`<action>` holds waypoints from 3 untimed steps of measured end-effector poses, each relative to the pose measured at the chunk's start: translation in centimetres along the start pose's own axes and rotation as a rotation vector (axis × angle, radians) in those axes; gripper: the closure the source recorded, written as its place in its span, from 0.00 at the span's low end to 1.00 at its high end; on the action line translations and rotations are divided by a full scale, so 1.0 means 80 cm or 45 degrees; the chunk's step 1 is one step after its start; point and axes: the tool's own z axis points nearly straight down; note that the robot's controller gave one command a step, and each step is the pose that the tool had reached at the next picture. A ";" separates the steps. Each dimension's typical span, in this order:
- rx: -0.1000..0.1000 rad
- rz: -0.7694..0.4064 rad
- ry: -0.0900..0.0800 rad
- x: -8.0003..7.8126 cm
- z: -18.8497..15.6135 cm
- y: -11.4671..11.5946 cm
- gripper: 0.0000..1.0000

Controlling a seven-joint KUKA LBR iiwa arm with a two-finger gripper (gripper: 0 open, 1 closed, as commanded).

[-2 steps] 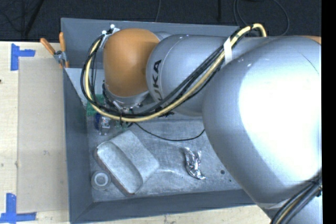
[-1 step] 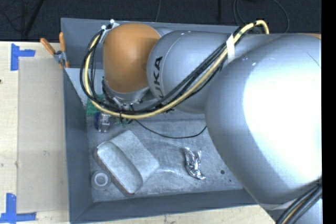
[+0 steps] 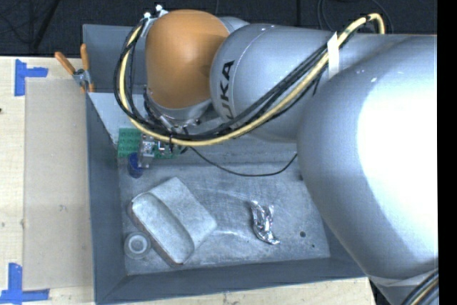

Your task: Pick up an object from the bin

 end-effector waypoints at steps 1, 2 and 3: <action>-0.002 0.001 -0.004 0.001 -0.112 -0.001 1.00; 0.011 -0.029 0.016 0.086 -0.077 -0.121 1.00; 0.009 0.250 0.017 0.093 0.039 -0.105 1.00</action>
Offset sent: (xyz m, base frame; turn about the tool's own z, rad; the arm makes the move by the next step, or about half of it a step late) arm -0.0036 -0.0007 0.0845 -0.0022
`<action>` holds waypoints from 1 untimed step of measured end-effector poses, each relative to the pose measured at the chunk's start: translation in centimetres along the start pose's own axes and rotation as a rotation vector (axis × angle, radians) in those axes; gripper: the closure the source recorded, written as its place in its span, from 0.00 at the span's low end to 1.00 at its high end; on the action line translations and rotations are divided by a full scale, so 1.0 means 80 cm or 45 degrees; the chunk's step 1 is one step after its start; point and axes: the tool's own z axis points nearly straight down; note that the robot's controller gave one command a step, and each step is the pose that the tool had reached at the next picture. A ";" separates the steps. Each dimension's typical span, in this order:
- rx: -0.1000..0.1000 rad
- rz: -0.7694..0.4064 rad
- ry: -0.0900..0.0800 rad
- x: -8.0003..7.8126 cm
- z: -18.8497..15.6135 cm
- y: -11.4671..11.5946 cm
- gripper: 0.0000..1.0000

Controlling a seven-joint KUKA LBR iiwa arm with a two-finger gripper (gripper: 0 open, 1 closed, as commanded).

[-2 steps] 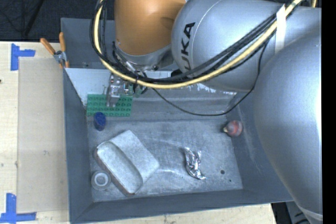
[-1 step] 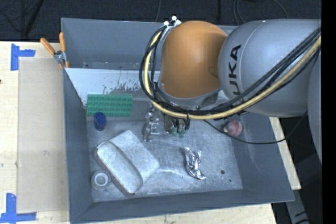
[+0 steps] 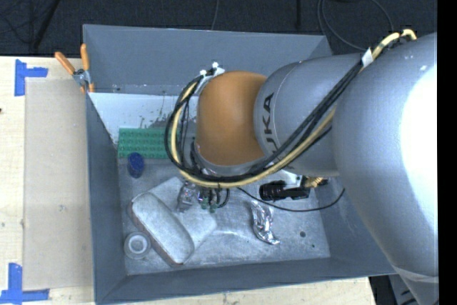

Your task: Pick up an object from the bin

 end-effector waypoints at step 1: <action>-0.005 0.002 -0.006 -0.002 -0.004 0.000 0.00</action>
Offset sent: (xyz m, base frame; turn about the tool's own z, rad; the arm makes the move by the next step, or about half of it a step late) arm 0.0000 0.0000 0.0000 0.0000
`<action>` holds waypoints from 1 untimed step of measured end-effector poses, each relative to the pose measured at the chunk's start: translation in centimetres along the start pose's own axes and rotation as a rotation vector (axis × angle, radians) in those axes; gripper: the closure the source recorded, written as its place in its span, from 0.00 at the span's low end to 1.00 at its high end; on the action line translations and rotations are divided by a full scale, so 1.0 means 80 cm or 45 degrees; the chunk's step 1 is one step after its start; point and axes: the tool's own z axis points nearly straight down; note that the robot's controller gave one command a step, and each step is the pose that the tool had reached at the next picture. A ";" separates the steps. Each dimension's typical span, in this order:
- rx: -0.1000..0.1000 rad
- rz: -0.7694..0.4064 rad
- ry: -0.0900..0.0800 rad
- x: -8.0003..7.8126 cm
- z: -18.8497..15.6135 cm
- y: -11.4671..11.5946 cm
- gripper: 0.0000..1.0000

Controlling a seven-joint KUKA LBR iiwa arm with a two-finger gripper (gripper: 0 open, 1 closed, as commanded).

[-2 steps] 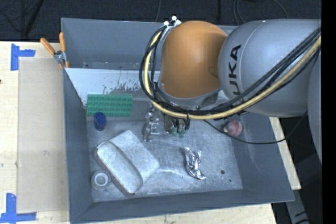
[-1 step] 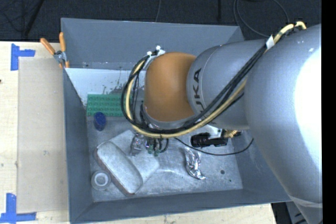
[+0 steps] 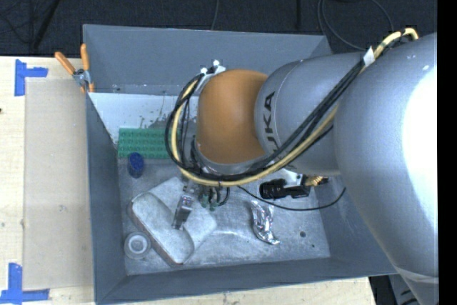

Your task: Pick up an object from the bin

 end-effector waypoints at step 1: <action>-0.010 0.124 -0.015 -0.016 0.048 0.000 0.00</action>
Offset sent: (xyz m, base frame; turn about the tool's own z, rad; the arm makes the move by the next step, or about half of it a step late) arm 0.0123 -0.0061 -0.0653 0.1172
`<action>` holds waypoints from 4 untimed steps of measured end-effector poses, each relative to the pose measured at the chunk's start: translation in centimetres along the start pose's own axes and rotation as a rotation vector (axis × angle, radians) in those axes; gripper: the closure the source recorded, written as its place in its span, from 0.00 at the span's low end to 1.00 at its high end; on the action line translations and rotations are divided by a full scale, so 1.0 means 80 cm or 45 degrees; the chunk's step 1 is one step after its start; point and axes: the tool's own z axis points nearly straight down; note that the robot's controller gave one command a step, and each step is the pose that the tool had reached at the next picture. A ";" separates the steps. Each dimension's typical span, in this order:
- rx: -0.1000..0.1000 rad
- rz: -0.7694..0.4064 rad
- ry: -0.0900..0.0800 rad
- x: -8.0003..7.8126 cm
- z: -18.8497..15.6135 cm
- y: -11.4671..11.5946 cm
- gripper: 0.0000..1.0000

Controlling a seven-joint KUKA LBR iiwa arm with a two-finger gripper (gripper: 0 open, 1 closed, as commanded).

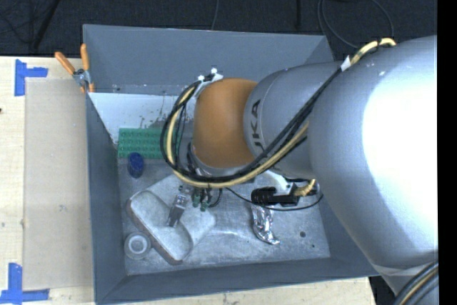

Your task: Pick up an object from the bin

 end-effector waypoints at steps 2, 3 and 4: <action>0.006 0.018 0.000 0.018 0.028 0.048 1.00; 0.004 -0.026 0.006 0.012 -0.099 0.039 1.00; 0.006 -0.029 0.007 0.005 -0.175 0.016 1.00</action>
Offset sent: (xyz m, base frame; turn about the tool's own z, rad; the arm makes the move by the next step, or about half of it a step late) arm -0.0023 0.0434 -0.0266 0.0090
